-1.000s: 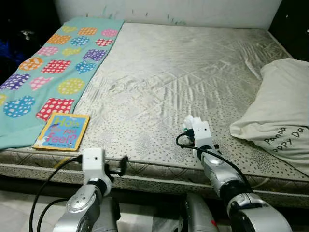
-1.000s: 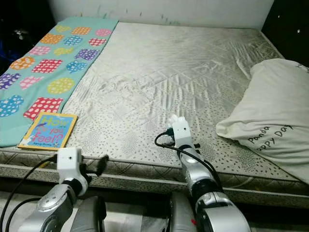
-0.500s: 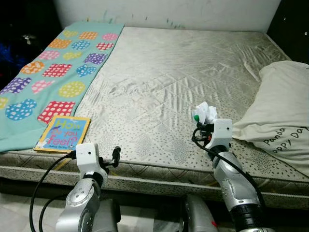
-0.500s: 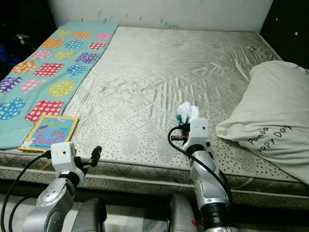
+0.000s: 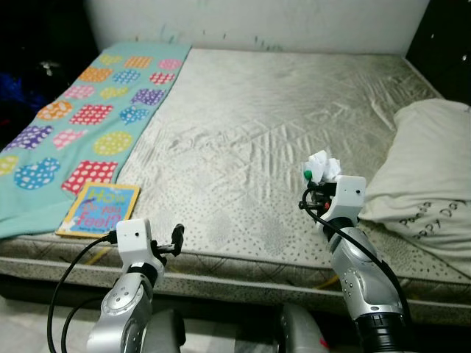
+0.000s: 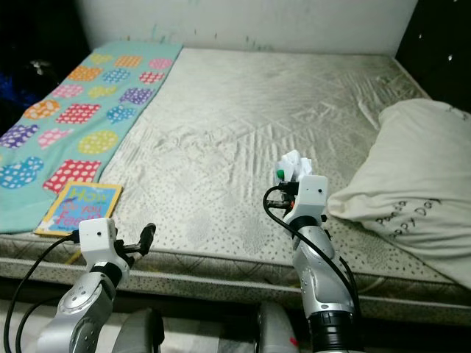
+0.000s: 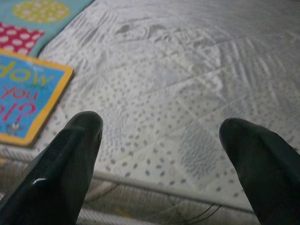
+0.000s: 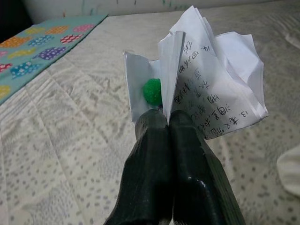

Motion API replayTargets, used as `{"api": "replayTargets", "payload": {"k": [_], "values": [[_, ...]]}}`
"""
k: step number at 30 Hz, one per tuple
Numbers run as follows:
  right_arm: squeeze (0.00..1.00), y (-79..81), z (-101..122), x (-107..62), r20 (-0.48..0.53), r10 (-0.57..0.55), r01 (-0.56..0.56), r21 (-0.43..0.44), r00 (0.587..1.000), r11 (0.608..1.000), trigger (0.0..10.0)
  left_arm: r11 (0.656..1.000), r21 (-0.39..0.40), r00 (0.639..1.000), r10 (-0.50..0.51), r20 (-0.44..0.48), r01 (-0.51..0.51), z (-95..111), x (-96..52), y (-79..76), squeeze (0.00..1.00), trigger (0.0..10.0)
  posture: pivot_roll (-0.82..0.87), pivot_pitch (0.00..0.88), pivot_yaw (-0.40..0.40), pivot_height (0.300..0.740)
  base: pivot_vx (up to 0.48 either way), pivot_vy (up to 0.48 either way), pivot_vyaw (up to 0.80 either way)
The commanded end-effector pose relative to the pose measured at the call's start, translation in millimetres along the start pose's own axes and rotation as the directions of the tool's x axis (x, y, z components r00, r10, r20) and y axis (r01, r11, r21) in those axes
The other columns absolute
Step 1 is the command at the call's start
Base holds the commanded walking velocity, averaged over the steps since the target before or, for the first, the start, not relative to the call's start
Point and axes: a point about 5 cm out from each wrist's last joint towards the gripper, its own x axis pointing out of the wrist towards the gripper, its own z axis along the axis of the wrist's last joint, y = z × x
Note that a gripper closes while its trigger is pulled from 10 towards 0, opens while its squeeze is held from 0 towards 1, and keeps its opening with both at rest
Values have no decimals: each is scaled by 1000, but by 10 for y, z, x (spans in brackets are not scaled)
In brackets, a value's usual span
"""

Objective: Clean up the room

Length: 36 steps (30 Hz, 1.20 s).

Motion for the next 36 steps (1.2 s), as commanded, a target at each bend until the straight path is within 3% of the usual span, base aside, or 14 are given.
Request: {"api": "replayTargets", "payload": {"k": [1,10,36], "values": [[0,4,107,12,32,-3,3,0,999,1000,10000,1000,15,1000,-6,13,5,29,22,-1,0,10000,-58,0,4,690,0,0,0],[0,-2,106,23,24,-2,2,-7,1000,1000,10000,1000,17,1000,-5,14,5,25,41,-4,0,10000,-58,0,-1,740,0,0,0],[0,-32,57,30,28,-20,20,-15,999,1000,10000,999,38,999,-18,35,17,28,139,-50,0,10000,-58,0,10,740,0,0,0]]}}
